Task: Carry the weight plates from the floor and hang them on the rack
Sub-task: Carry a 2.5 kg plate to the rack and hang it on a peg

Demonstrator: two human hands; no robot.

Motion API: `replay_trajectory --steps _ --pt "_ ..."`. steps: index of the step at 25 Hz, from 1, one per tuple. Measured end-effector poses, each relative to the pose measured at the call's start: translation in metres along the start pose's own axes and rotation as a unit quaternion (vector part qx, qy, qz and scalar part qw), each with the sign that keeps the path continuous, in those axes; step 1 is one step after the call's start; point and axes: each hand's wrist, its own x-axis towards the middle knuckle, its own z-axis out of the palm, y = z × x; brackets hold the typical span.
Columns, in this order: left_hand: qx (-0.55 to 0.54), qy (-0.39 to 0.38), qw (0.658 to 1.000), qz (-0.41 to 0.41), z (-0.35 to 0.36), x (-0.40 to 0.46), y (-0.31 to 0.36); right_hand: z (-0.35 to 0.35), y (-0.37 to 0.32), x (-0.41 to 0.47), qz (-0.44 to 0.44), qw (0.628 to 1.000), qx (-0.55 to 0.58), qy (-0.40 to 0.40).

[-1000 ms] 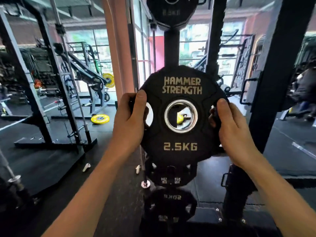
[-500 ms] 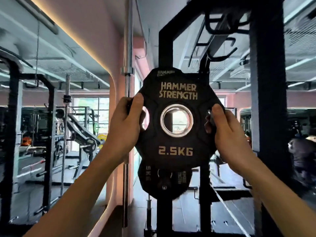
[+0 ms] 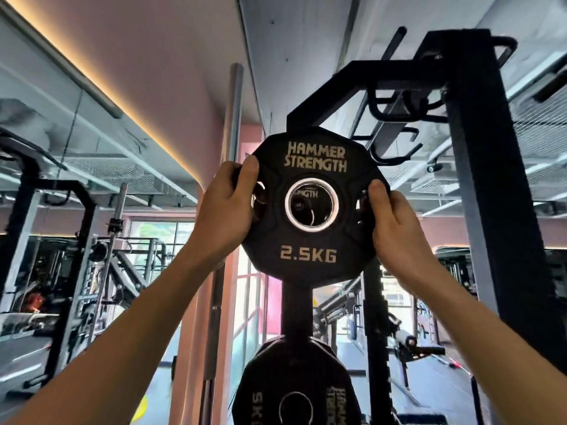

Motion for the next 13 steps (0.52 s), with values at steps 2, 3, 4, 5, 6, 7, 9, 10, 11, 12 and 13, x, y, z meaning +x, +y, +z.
replay_trajectory --steps 2,3,4,5,6,7,9,10,11,12,13 --pt "0.021 0.006 1.000 0.000 0.004 0.015 -0.012 0.008 0.005 0.016 -0.003 1.000 0.002 -0.005" --pt "0.031 0.008 0.999 -0.002 0.006 0.022 -0.019 0.012 0.008 0.023 -0.006 1.000 -0.002 -0.006" --pt "0.039 0.009 0.999 -0.004 0.008 0.027 -0.027 0.016 0.011 0.029 -0.011 1.000 -0.010 -0.005" --pt "0.045 0.011 0.999 -0.007 0.010 0.032 -0.034 0.020 0.015 0.034 -0.018 1.000 -0.019 -0.001" --pt "0.047 0.011 0.999 -0.007 0.012 0.036 -0.040 0.024 0.020 0.039 -0.023 0.999 -0.024 0.004" --pt "0.046 0.007 0.999 -0.007 0.015 0.039 -0.046 0.029 0.025 0.043 -0.024 0.999 -0.027 0.006" --pt "0.044 -0.008 0.999 -0.013 0.023 0.045 -0.058 0.035 0.035 0.051 -0.011 1.000 -0.024 0.006" --pt "0.047 -0.013 0.999 -0.015 0.025 0.048 -0.063 0.038 0.040 0.055 -0.007 1.000 -0.026 0.005" --pt "0.051 -0.016 0.998 -0.013 0.028 0.050 -0.068 0.041 0.045 0.058 -0.007 0.999 -0.031 0.005" --pt "0.058 -0.020 0.998 -0.006 0.031 0.052 -0.072 0.042 0.050 0.061 -0.007 0.999 -0.034 0.005" --pt "0.066 -0.022 0.998 0.003 0.033 0.054 -0.075 0.043 0.053 0.063 -0.008 0.999 -0.037 0.004"
